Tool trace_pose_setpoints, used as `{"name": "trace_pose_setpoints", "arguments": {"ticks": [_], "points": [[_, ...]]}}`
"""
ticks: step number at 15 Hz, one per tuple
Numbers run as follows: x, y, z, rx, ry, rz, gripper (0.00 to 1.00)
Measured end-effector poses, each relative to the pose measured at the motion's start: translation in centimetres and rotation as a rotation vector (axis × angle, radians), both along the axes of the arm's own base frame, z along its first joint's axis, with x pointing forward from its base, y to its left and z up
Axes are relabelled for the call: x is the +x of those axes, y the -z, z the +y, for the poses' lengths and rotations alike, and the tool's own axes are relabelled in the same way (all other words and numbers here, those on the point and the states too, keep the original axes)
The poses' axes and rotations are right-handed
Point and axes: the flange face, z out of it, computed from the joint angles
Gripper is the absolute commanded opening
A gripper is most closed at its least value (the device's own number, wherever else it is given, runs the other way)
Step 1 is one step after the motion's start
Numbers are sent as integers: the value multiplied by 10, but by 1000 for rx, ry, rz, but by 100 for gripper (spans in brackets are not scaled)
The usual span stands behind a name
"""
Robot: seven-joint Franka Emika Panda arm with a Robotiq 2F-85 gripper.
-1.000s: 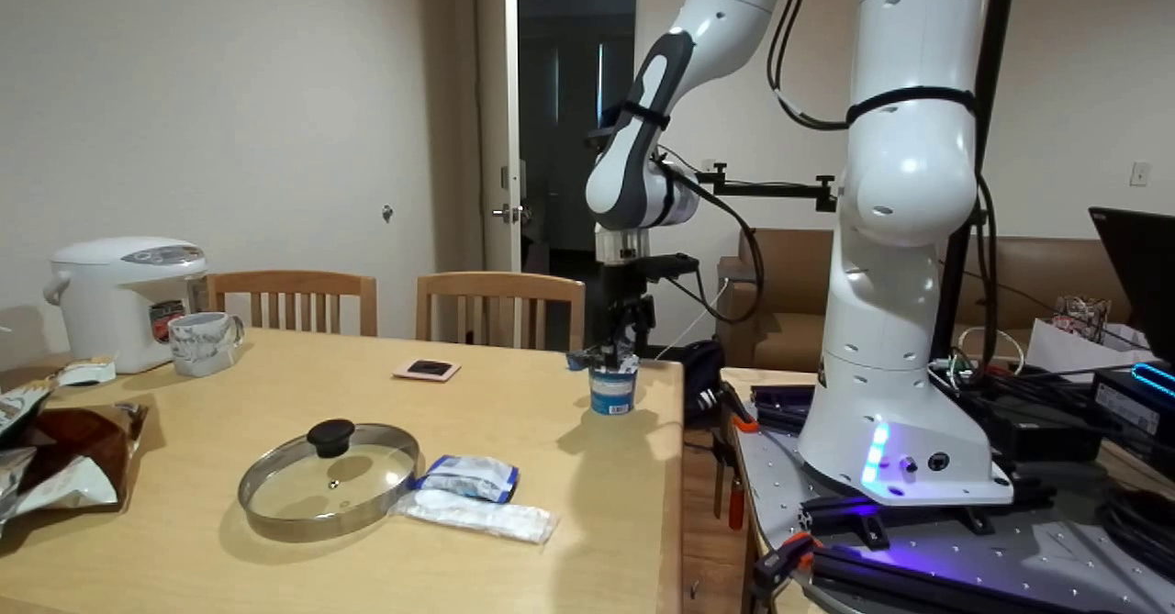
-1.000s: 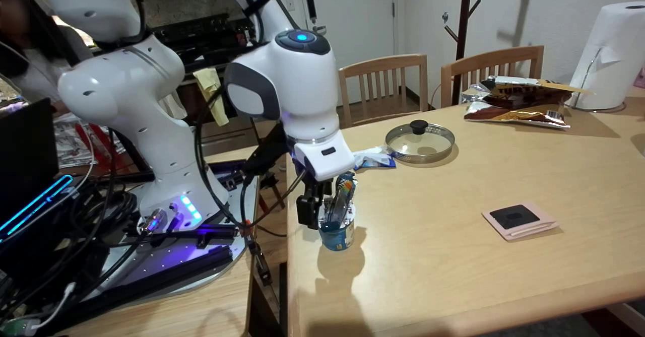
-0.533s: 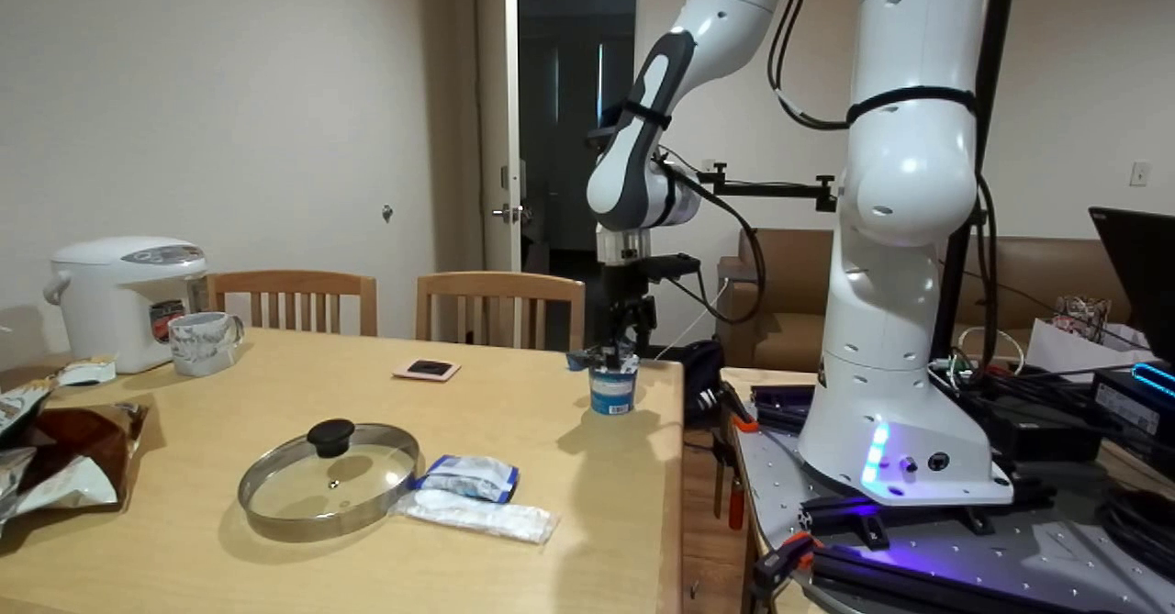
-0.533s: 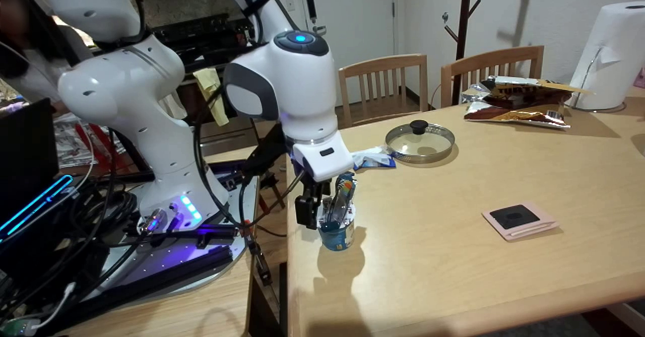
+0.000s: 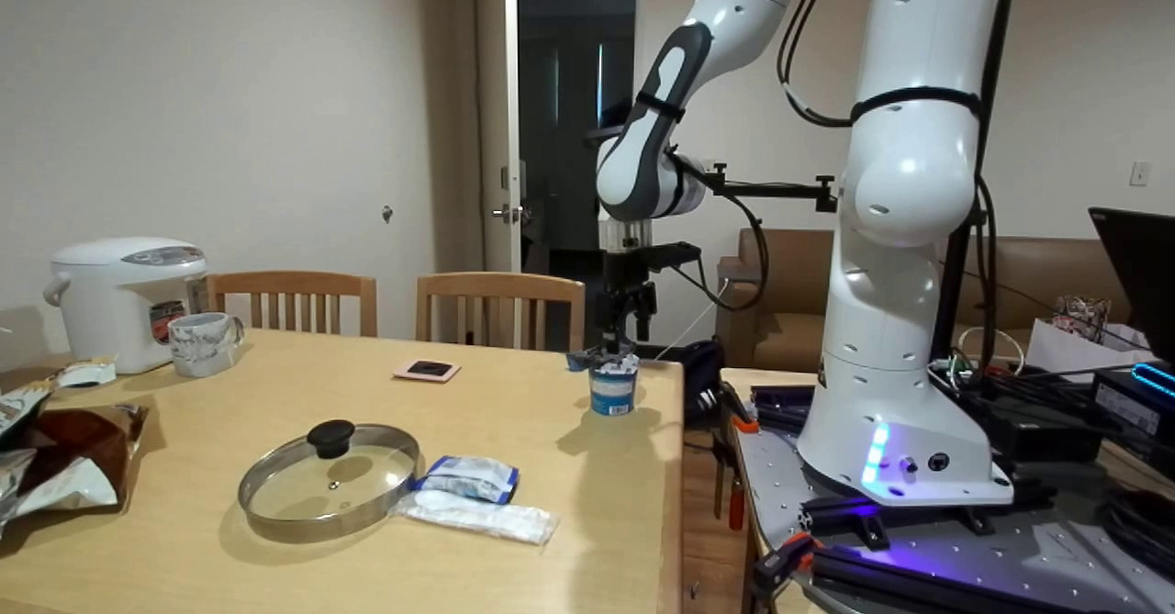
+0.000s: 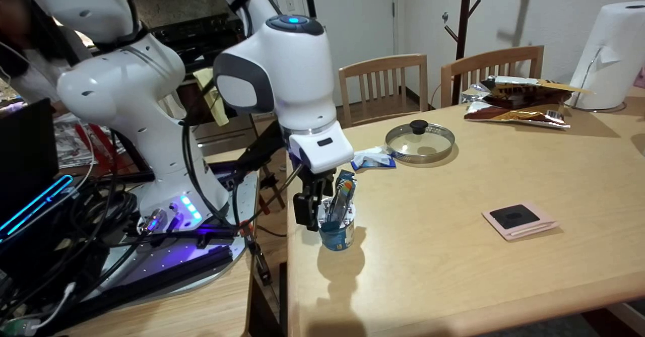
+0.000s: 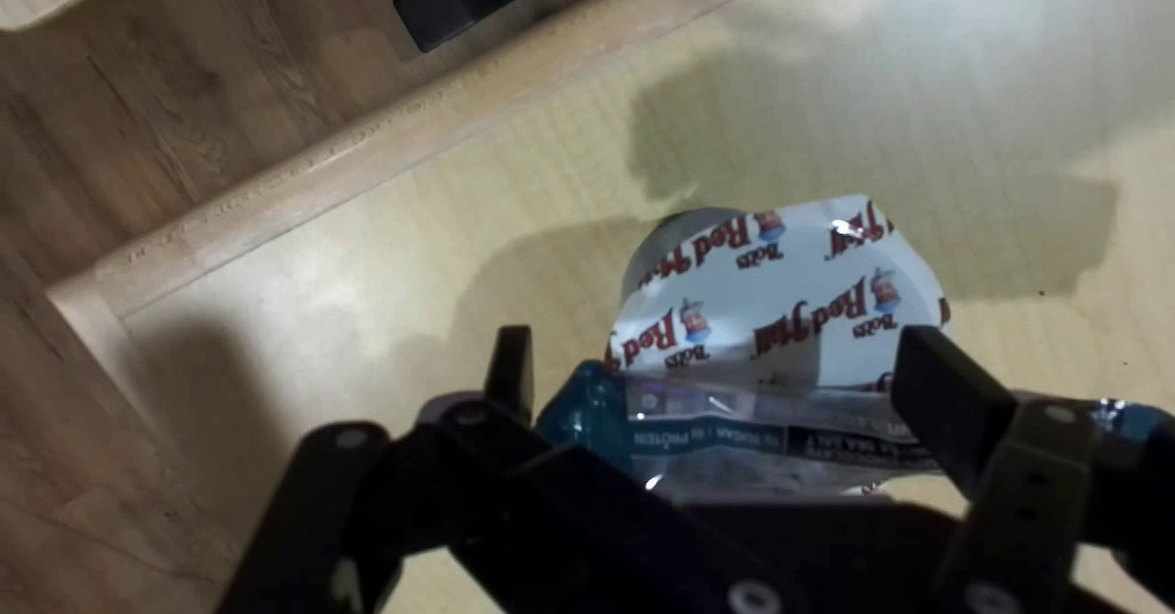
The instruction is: Push the plastic wrap off the tub, then pick the tub and move it slightly up on the table
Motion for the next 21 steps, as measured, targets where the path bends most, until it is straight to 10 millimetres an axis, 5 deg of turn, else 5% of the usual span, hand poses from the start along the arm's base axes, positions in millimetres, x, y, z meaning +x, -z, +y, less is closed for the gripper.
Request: {"name": "trace_pose_setpoints", "arguments": {"ticks": [11,21], "points": [[14,8,33,22,-51,12,100],[4,41,41,114,97,47,100]]}}
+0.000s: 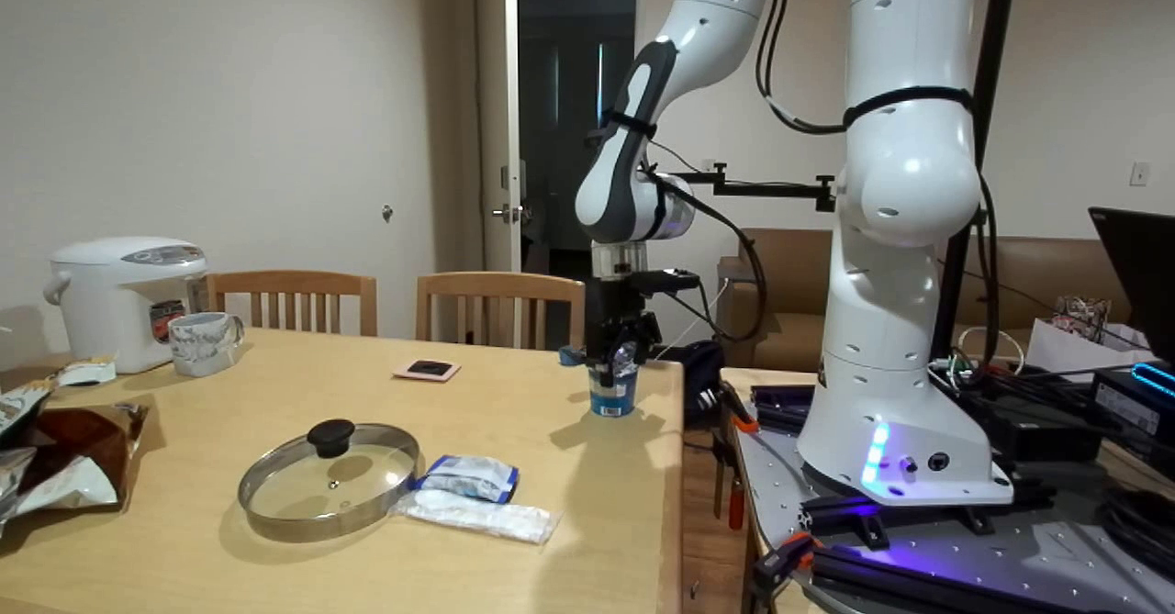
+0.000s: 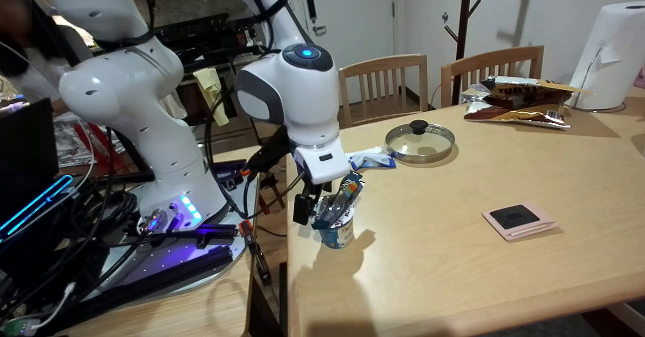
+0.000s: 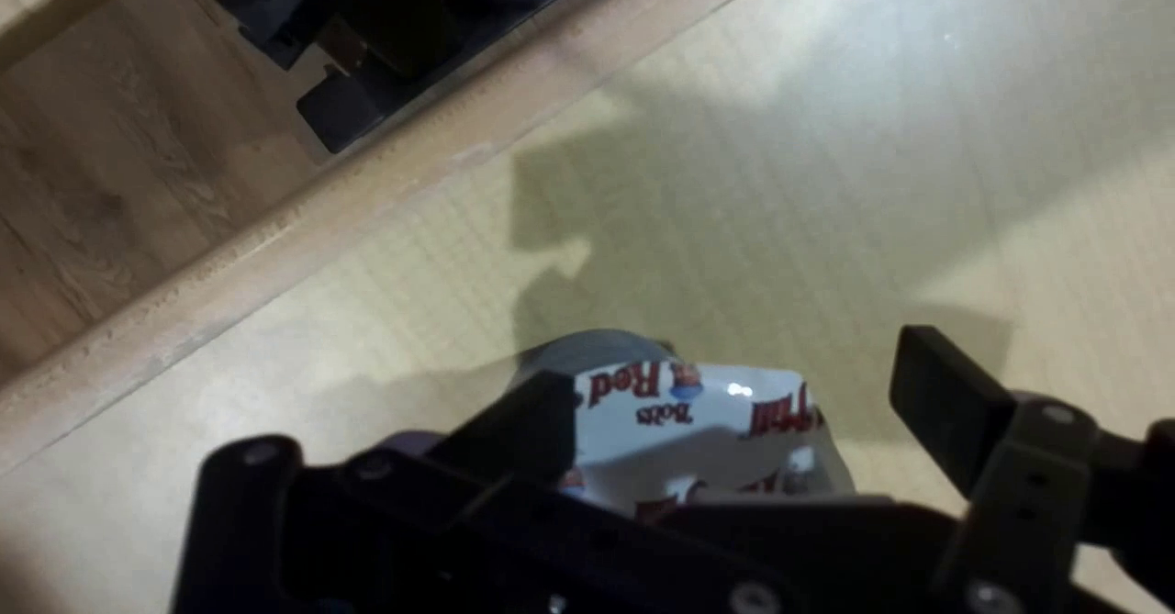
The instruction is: Push the plastic wrap off the tub, then pick the tub and move it slightly up on the table
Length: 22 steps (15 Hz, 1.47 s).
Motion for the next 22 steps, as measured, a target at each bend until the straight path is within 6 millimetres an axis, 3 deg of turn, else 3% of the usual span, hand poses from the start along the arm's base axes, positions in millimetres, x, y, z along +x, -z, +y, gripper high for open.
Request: {"name": "trace_pose_setpoints", "arguments": {"ticks": [3,10,22], "points": [[-1,6,3,17,24,6,100],[3,0,0,-28,43,10,100],[19,-58,-1,-134,47,-26,100]]}}
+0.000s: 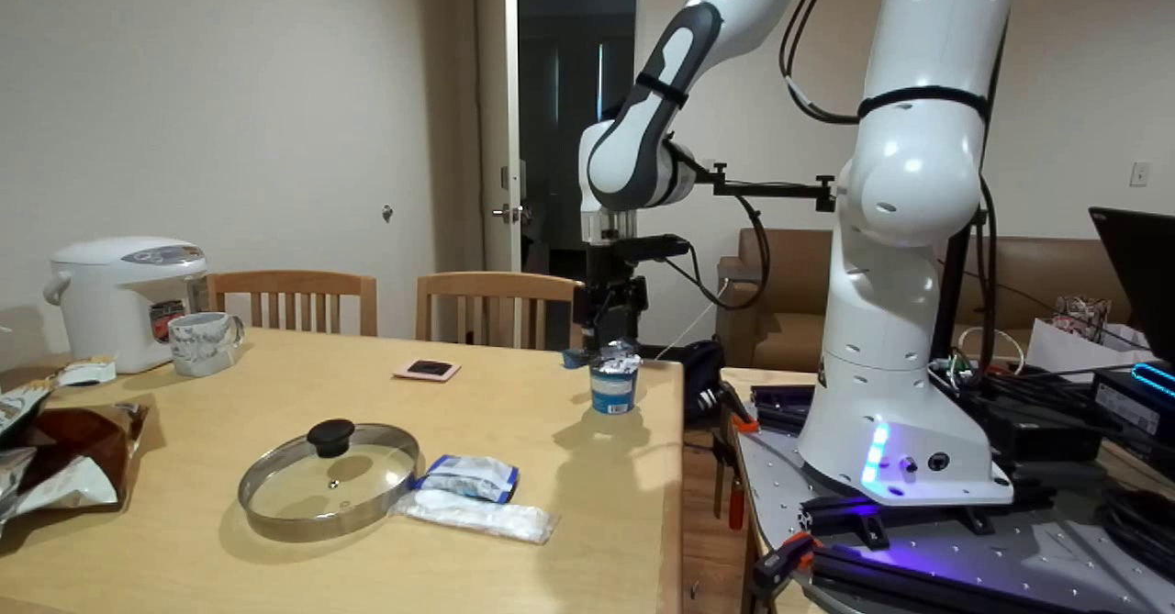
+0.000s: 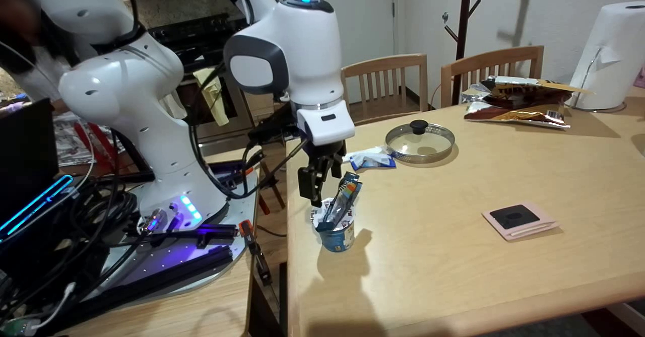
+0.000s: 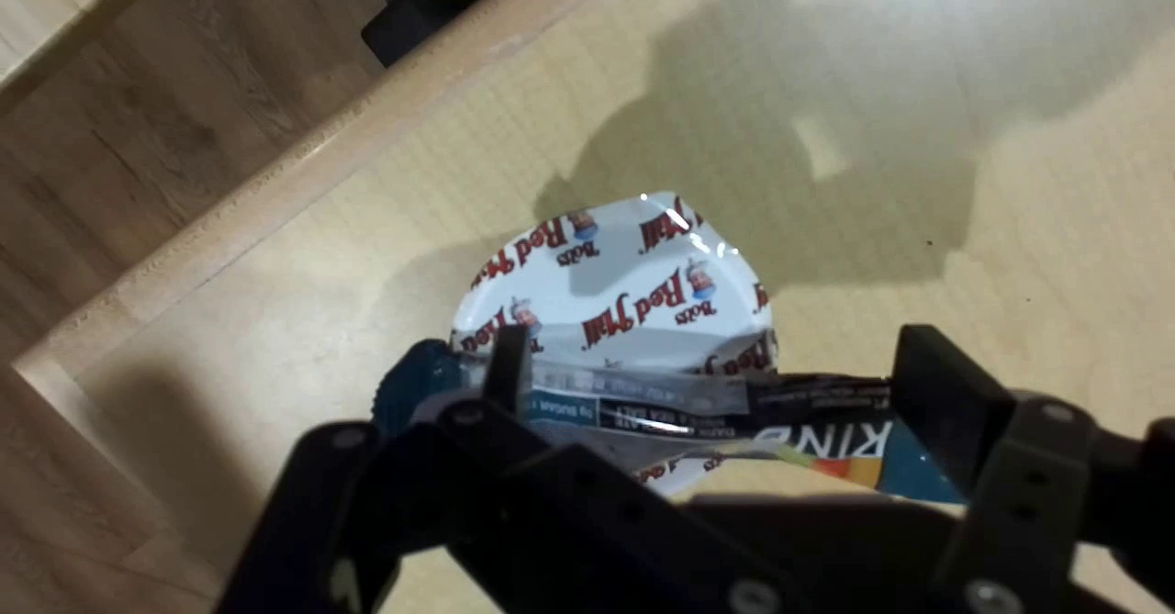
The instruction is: Push the plastic wrap off the tub, then pick the tub and move it slightly up on the table
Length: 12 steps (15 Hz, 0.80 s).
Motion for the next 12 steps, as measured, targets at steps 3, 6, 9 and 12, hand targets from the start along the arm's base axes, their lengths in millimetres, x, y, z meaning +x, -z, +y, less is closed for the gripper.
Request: {"name": "trace_pose_setpoints", "arguments": {"ticks": [3,6,9,12], "points": [[1,-6,1,4,25,-8,100],[1,-6,1,9,36,-10,100],[1,-6,1,9,36,-11,100],[1,-6,1,9,37,-11,100]]}}
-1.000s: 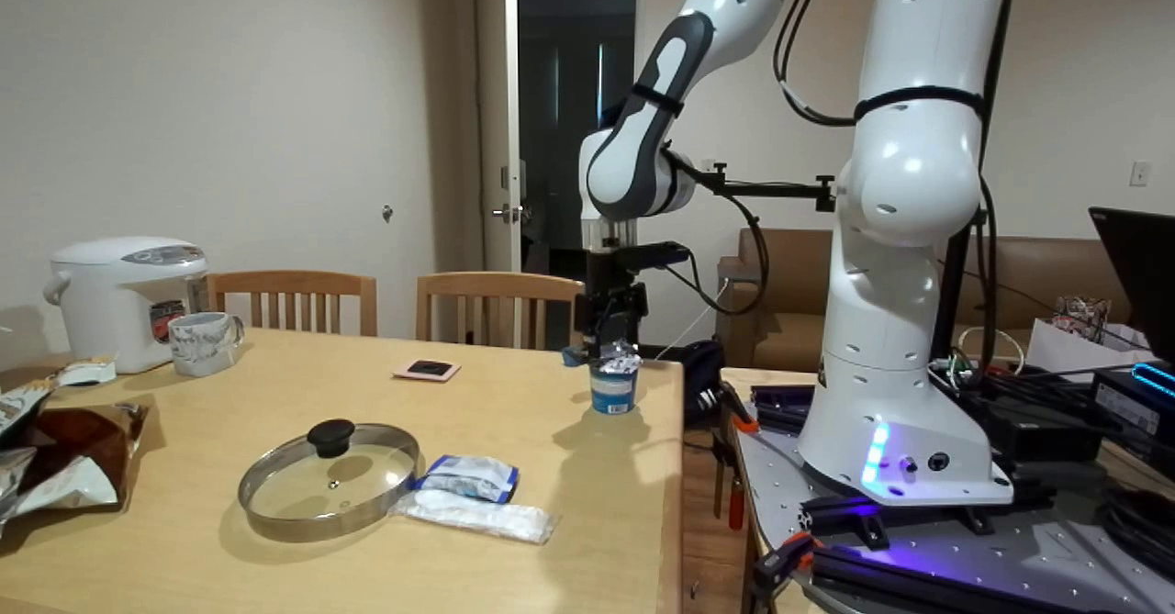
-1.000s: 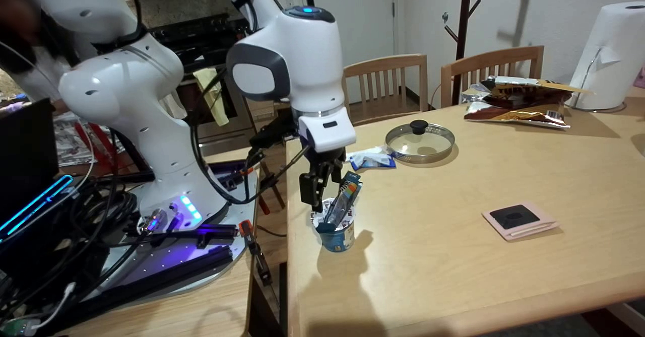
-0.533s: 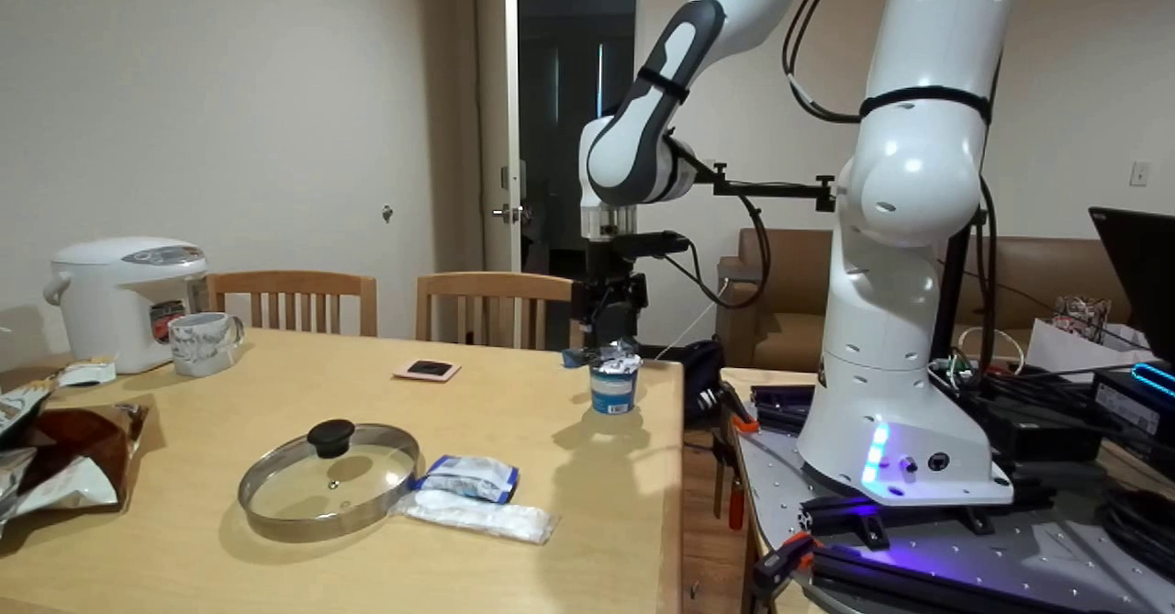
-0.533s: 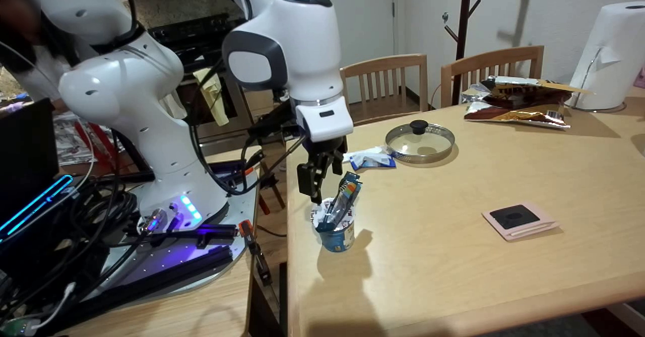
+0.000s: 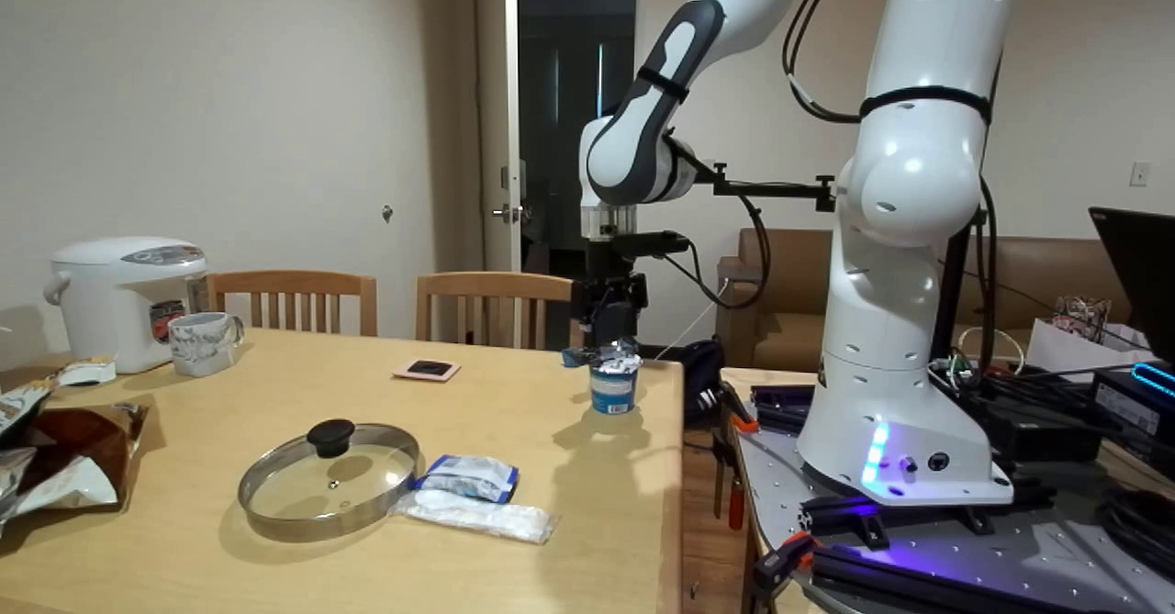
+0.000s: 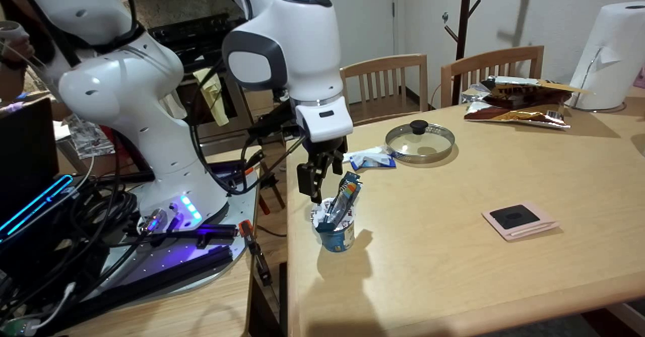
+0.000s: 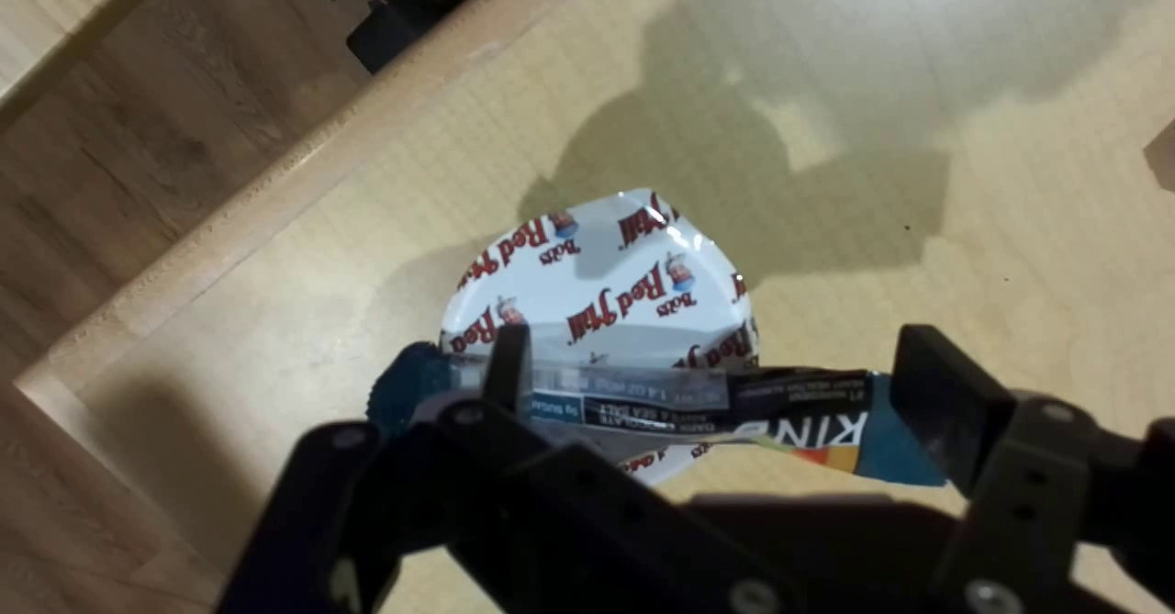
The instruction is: Push the plastic wrap off the tub, then pick the tub and move it slightly up on the table
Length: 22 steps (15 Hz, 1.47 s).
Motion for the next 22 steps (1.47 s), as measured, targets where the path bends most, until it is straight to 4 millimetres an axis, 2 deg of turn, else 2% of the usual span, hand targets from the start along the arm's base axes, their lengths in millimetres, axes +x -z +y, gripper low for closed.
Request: {"name": "trace_pose_setpoints", "arguments": {"ticks": [12,22], "points": [[6,-7,-8,4,36,-26,100],[-17,-1,-34,40,174,-23,100]]}}
